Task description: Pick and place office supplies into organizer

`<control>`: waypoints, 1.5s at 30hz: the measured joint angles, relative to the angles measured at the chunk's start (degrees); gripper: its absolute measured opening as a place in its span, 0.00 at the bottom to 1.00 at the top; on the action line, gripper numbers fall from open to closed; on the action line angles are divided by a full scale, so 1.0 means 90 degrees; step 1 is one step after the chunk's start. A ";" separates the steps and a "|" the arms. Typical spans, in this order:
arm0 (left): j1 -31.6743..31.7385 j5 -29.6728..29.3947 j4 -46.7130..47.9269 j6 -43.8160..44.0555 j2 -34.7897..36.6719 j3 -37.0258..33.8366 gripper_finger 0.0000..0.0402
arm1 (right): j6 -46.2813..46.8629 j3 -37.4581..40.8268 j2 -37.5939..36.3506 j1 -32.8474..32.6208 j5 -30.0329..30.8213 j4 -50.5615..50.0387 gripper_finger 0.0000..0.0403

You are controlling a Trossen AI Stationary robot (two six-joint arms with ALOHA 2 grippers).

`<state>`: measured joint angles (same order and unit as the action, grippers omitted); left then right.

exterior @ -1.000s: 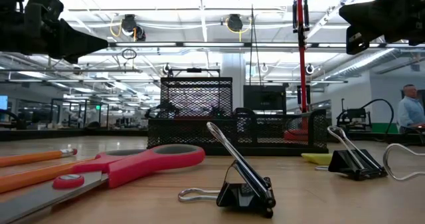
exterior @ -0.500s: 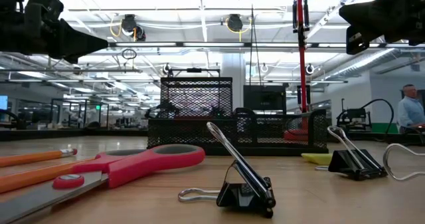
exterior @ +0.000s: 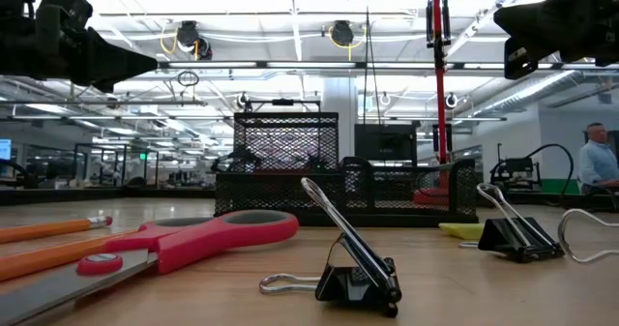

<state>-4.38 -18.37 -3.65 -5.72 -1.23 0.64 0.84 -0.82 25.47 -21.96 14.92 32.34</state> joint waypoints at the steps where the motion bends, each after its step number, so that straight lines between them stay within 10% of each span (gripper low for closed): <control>1: 0.0002 0.0000 -0.0001 -0.0001 0.0002 0.0000 0.09 | 0.0000 0.0000 0.0000 0.0000 -0.0002 -0.0001 0.01; 36: 0.0000 0.0194 -0.0550 0.1004 0.0000 -0.0010 0.09 | 0.0528 0.0000 0.0002 0.0000 -0.0005 0.0054 0.01; 45: 0.0000 0.0194 -0.0488 -0.0008 0.0002 -0.0007 0.09 | 0.0501 -0.0004 0.0050 0.0000 0.0001 0.0239 0.02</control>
<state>-4.38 -16.62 -8.04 -5.80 -1.21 0.58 5.35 -0.85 25.92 -21.96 14.93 34.49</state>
